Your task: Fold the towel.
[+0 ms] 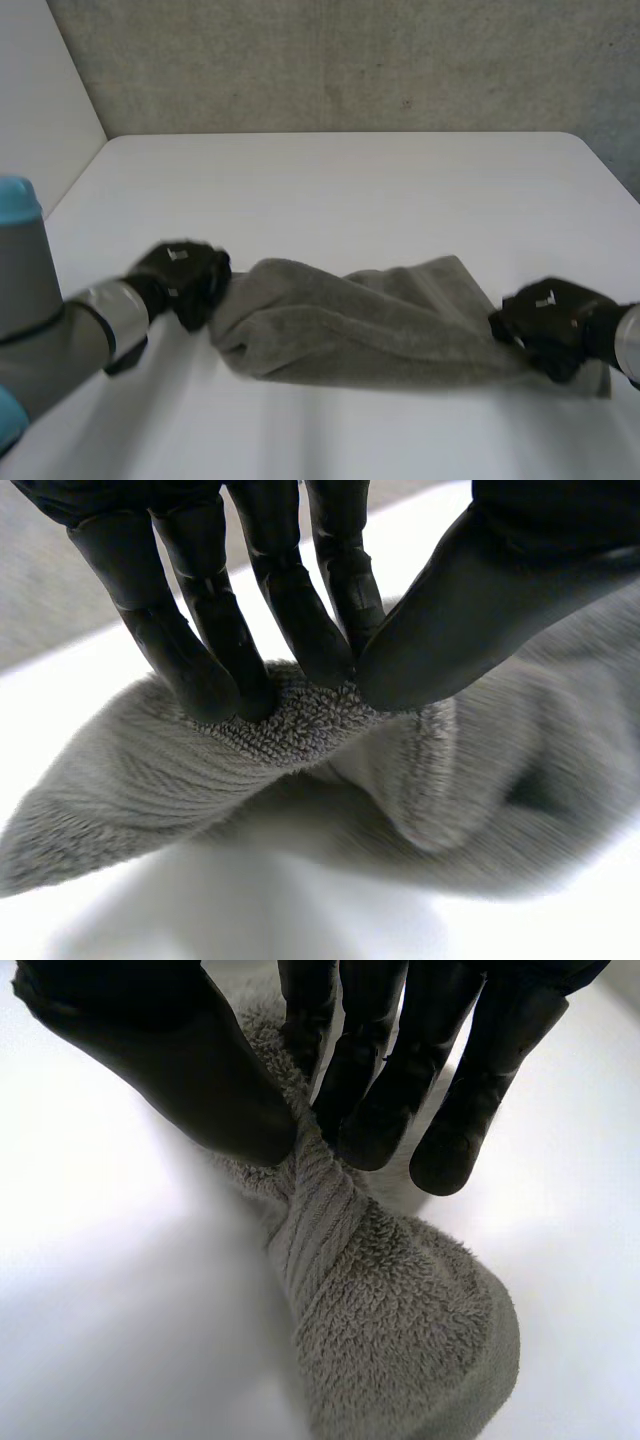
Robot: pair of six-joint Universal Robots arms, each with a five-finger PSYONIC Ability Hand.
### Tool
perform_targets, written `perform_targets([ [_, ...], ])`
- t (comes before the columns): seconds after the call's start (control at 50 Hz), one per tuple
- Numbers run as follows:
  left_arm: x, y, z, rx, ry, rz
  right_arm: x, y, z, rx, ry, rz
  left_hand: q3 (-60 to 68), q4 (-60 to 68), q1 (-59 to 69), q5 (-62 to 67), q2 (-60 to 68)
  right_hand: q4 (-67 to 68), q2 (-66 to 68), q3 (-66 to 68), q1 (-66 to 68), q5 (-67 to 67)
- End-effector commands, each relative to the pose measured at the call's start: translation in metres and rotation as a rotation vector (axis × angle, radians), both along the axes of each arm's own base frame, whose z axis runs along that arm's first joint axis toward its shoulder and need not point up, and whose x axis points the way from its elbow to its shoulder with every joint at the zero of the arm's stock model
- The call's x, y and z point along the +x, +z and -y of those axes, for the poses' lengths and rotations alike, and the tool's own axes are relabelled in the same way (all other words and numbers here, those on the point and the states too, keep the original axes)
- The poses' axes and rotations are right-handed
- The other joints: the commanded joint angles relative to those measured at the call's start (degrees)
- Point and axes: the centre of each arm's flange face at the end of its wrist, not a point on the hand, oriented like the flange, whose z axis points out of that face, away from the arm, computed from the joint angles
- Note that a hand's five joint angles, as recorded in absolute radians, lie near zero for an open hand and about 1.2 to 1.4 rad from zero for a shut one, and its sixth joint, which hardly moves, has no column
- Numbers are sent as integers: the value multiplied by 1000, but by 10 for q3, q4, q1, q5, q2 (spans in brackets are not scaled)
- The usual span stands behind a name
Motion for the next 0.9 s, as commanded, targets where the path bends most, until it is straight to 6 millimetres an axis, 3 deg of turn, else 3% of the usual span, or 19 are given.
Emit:
perform_targets([
  [0.02, 7, -26, -40, 114, -33, 46, -18, -8, -10, 77, 80, -116, -85, -71, -44, -153, -70, 33, 54, 36, 42, 39],
  [0.06, 9, -27, -44, 120, -33, 48, -18, -8, -11, 75, 88, -125, -85, -71, -44, -153, -70, 33, 54, 36, 42, 39],
  [0.08, 10, -26, -48, 117, -32, 46, -18, -5, -9, 65, 91, -123, -85, -71, -44, -153, -70, -100, -79, -97, -90, -94],
  [0.1, 11, -24, -51, 112, -33, 44, -18, -1, -7, 47, 92, -117, -85, -71, -44, -153, -70, -384, -363, -381, -375, -378],
  [0.12, 11, -24, -51, 112, -33, 44, -18, -1, -7, 47, 92, -117, -85, -71, -44, -153, -70, -387, -366, -384, -378, -381],
  [0.14, 12, -22, -53, 101, -33, 39, -16, 7, -2, 2, 91, -110, -85, -71, -44, -153, -70, -667, -646, -664, -658, -661],
  [0.28, 11, -3, -53, 10, -38, 9, 6, 49, 19, -109, 71, 110, -85, -71, -44, -153, -70, -667, -646, -664, -658, -661],
  [0.42, 9, 3, -48, -29, -35, -4, 25, 49, 53, -92, 19, 258, -85, -71, -44, -153, -70, -667, -646, -664, -658, -661],
  [0.46, 9, 6, -43, -55, -29, -13, 42, 42, 64, -67, 18, 306, -85, -71, -44, -153, -70, -667, -646, -664, -658, -661],
  [0.54, 7, 7, -37, -74, -26, -19, 48, 29, 83, -55, -27, 314, -85, -71, -44, -153, -70, -667, -646, -664, -658, -661],
  [0.58, 6, 8, -31, -93, -20, -23, 52, 11, 103, -58, -90, 296, -85, -71, -44, -153, -70, -650, -629, -647, -640, -644],
  [0.64, 6, 7, -28, -96, -19, -24, 58, 3, 111, -64, -109, 283, -85, -71, -44, -153, -70, -634, -613, -631, -625, -628],
  [0.74, 6, 7, -9, -126, 5, -33, 68, -32, 137, -95, -187, 207, -85, -71, -44, -153, -70, -609, -588, -606, -600, -603],
  [0.82, 11, 8, 3, -143, 35, -36, 67, -51, 147, -99, -216, 181, -85, -71, -44, -153, -70, -517, -496, -514, -507, -511],
  [0.9, 12, 6, 7, -140, 43, -35, 67, -58, 150, -102, -217, 178, -85, -71, -44, -153, -70, -506, -486, -503, -497, -500],
])
